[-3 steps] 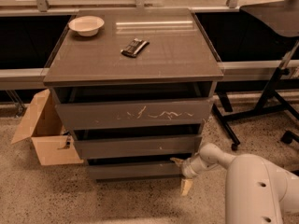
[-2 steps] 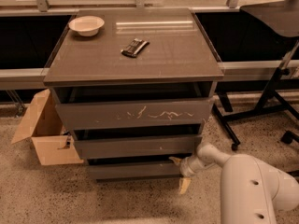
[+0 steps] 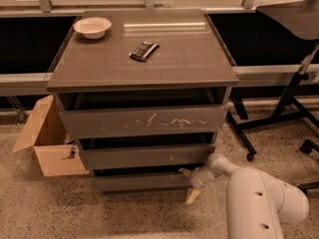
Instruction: Open bottom drawer
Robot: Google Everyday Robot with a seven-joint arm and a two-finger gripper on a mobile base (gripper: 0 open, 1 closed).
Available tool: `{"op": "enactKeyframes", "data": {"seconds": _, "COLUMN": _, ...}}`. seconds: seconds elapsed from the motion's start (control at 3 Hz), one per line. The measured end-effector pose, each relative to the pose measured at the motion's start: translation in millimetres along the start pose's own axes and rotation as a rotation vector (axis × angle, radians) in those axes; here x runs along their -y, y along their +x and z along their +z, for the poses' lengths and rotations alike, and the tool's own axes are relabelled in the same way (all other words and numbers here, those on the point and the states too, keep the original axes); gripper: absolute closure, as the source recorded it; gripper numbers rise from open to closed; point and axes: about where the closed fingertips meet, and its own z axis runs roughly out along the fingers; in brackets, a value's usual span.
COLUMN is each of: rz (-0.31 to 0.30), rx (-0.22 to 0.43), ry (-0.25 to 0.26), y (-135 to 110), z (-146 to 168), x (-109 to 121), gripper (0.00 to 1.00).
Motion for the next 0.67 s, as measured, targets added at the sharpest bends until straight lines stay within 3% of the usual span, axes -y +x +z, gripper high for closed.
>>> {"op": "enactKeyframes", "data": {"seconds": 0.33, "rz": 0.015, "rx": 0.01, "ry": -0.012, "y": 6.8, "z": 10.0, "x": -4.0, "gripper": 0.33}}
{"op": "enactKeyframes", "data": {"seconds": 0.67, "rz": 0.02, "rx": 0.013, "ry": -0.016, "y": 6.6, "z": 9.6, "x": -4.0, "gripper": 0.63}}
